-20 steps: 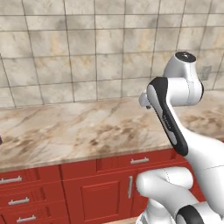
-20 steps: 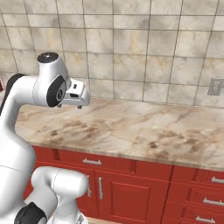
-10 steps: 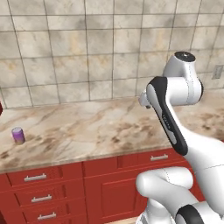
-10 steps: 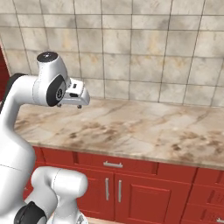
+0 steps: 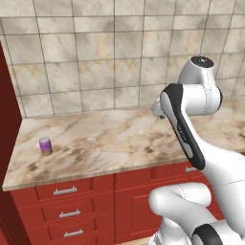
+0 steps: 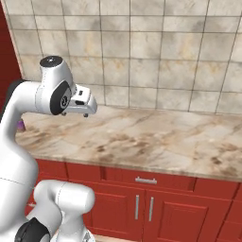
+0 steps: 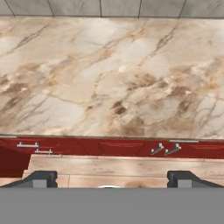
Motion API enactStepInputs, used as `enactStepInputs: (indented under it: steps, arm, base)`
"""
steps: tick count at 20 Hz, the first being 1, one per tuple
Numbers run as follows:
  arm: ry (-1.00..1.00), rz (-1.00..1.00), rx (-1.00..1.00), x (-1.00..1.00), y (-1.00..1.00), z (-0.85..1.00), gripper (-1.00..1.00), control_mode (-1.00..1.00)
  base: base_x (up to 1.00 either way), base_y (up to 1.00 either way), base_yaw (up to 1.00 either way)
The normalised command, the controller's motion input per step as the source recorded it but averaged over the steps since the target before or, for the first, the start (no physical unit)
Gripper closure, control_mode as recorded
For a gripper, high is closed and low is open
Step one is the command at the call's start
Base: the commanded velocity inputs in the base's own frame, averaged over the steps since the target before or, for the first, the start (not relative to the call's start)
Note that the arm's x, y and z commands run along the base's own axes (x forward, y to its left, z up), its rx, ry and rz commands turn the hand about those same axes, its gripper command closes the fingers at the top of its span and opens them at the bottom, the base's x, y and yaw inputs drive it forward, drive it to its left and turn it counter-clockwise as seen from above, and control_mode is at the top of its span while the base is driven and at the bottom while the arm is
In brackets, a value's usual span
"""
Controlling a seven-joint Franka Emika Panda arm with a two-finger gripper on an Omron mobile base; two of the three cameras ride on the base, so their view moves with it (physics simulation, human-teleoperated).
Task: Four empty soda cans are scattered around the kitchen. Gather all the cans and cluster them next to the stove for recycling.
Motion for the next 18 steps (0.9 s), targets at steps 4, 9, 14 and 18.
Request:
enactStepInputs:
  steps: [4, 9, 14, 18]
  arm:
    - [0.0, 0.0, 0.0, 0.0, 0.0, 0.0, -1.0, 1.0]
    - [0.0, 0.0, 0.0, 0.0, 0.0, 0.0, -1.0, 1.0]
    - [0.0, 0.0, 0.0, 0.0, 0.0, 0.0, -1.0, 1.0]
    - [0.0, 0.0, 0.0, 0.0, 0.0, 0.0, -1.0, 1.0]
  base:
    - [0.0, 0.56, -0.04]
    - [0.0, 0.54, -0.03]
    - [0.0, 0.53, -0.03]
    - [0.0, 0.54, -0.02]
